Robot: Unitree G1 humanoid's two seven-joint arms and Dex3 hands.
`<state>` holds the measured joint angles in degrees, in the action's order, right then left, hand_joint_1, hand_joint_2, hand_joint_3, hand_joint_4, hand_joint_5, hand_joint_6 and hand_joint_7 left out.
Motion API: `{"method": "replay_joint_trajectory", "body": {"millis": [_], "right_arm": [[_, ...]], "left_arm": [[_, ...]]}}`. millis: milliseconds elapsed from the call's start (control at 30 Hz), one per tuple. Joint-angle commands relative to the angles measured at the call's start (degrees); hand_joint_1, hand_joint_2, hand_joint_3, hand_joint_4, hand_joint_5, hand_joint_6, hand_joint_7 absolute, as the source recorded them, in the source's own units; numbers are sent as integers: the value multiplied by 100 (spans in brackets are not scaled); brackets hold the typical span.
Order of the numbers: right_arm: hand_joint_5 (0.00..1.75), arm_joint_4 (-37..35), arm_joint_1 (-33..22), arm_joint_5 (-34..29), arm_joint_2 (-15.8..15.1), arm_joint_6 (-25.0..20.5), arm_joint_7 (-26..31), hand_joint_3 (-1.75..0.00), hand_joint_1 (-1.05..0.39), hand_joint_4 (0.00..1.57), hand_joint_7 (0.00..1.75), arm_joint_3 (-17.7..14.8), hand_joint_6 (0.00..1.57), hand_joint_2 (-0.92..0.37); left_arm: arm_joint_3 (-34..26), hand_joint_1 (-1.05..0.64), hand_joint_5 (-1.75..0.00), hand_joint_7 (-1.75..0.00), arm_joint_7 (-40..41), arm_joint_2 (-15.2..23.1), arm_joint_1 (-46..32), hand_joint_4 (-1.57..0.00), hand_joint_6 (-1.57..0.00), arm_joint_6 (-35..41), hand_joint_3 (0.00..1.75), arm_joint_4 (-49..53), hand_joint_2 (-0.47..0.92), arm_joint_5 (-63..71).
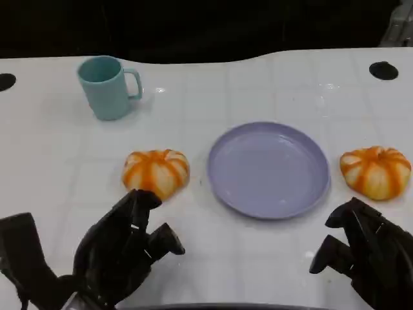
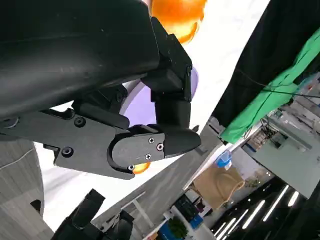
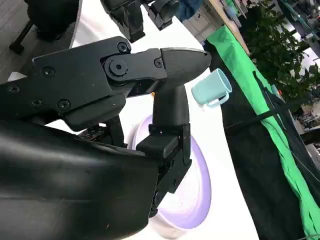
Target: Grasp the bread from the table and place it into the plate.
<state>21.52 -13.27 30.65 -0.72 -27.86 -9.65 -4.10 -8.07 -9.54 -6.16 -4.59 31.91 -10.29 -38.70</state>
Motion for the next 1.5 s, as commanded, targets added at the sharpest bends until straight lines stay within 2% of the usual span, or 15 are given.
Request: {"method": "replay_joint_trajectory", "body": {"millis": [33,67,133,167,200,300,433,533,600,767,933,1000,1033,1167,1500], "right_arm": [[175,96,15,47,-45,-4,2,-25,-50,66,160,-67,53,-92],[175,69,26,52,-38,18,-17,-24,-50,66,160,-66,53,-92],[175,33,49,49,-26,42,-35,-24,-50,66,160,-60,53,-92],[175,17,62,37,-19,60,-39,-23,-50,66,159,-51,53,-92],[175,21,72,29,-10,52,-23,-24,-50,66,160,-44,53,-92],[175,16,103,0,-4,31,8,-25,-50,66,161,-33,52,-92],[175,-22,139,2,-17,35,-15,-26,-50,65,162,-50,51,-92],[175,-38,154,15,-17,37,-22,-27,-50,65,164,-66,50,-92],[175,-19,160,19,-22,-8,12,-27,-49,66,164,-75,51,-92],[175,-1,156,26,-23,-45,45,-25,-49,66,163,-84,51,-92],[175,41,134,33,-23,-92,87,-24,-50,66,163,-86,52,-92],[175,40,134,22,-32,-102,88,-24,-50,66,164,-82,52,-92],[175,34,135,21,-33,-105,84,-25,-50,66,164,-83,51,-92],[175,22,121,35,-29,-68,32,-25,-50,66,165,-87,50,-92],[175,61,72,67,-33,-105,26,-26,-50,66,163,-113,50,-92]], "left_arm": [[75,-55,-175,-174,-259,184,5,-79,-53,-283,48,12,92,186],[132,-55,-175,-169,-398,259,40,-76,-52,-430,47,61,92,294],[235,-57,-172,-144,-666,392,123,-66,-50,-748,40,183,92,524],[329,-58,-171,-138,-704,456,173,-63,-50,-1004,39,227,92,787],[426,-56,-155,-111,-745,538,247,-61,-50,-1264,34,281,92,1060],[722,-47,-129,-67,-731,822,508,-52,-49,-2026,25,465,92,1967],[1082,-47,-111,-46,-563,1333,877,-37,-46,-3004,12,817,92,3285],[1317,-48,-105,-28,-323,1727,1128,-25,-46,-3631,3,1016,91,4331],[1484,-49,-101,-21,-40,2017,1285,-19,-45,-3984,1,1126,89,5131],[1808,-44,-80,-7,547,2619,1641,-16,-47,-4565,0,1321,84,6705],[2081,-40,-68,-1,615,2991,2004,-7,-41,-4625,0,1435,80,7625],[2222,-39,-65,0,436,3065,2168,-5,-39,-4454,0,1461,80,7903],[2306,-37,-49,-1,319,3095,2261,-2,-32,-4332,0,1473,78,8051],[2634,-33,-26,-1,-187,3094,2622,0,-23,-3896,1,1721,78,8402],[3288,-27,-20,0,-246,2827,3525,0,-21,-3776,0,3358,76,8585]]}}
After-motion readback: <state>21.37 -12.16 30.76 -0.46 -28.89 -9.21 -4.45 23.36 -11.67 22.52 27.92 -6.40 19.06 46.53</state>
